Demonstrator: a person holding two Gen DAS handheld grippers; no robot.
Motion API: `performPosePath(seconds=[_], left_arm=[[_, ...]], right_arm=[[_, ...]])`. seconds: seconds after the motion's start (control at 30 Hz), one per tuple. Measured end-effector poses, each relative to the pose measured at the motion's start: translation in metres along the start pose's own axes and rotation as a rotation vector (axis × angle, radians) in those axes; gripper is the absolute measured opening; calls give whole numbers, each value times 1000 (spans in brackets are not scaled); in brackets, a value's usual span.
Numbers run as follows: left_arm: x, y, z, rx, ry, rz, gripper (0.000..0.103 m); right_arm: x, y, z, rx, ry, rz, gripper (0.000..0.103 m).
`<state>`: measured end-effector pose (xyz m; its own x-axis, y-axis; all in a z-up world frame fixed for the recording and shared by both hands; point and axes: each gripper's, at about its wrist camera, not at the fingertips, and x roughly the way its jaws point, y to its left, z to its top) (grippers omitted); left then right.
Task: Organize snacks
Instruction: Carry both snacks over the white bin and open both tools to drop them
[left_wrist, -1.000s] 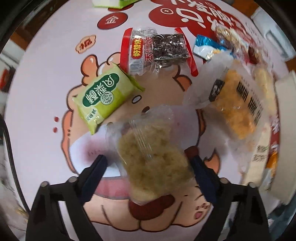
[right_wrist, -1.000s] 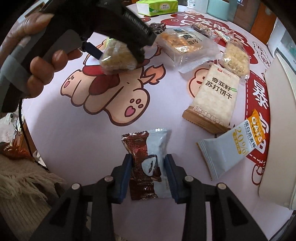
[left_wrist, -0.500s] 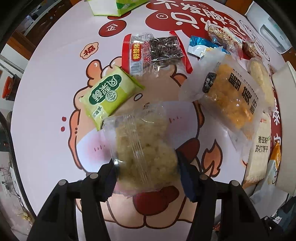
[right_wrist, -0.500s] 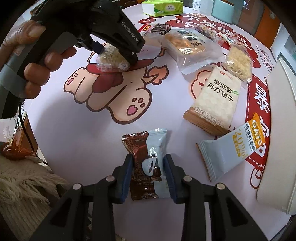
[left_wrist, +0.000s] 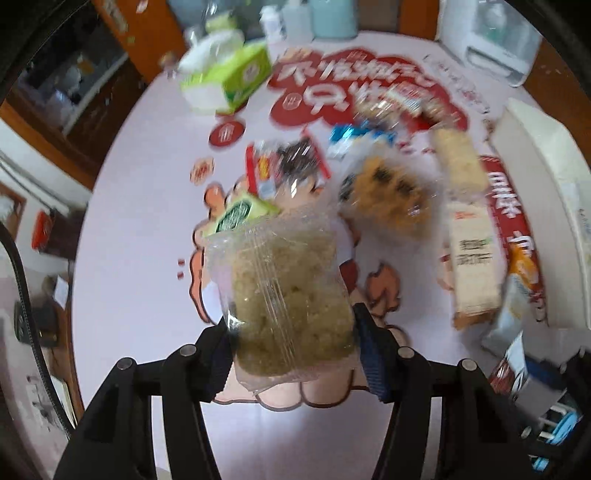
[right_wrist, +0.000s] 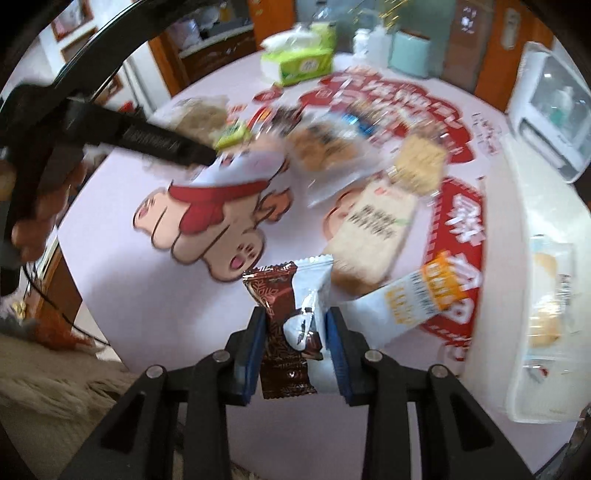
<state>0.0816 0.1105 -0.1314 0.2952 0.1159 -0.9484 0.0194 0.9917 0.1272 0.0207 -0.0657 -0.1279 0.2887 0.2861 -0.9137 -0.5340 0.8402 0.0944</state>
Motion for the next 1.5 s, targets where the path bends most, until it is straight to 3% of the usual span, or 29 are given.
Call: performPosePath(seconds=[0.3, 0.57, 0.87, 1.13, 1.5], left_arm=[[-87, -55, 19, 102, -176, -60, 58], [-144, -125, 45, 189, -302, -119, 58], [-184, -209, 72, 283, -414, -164, 58], [-194, -252, 101, 322, -469, -146, 58], [-175, -292, 126, 369, -445, -112, 58]], right_arm=[[-81, -58, 14, 110, -193, -93, 33], [-146, -137, 11, 326, -341, -194, 33], [-173, -214, 2, 479, -348, -280, 34], [-187, -242, -1, 513, -383, -335, 34], [-186, -264, 2, 542, -387, -381, 34]])
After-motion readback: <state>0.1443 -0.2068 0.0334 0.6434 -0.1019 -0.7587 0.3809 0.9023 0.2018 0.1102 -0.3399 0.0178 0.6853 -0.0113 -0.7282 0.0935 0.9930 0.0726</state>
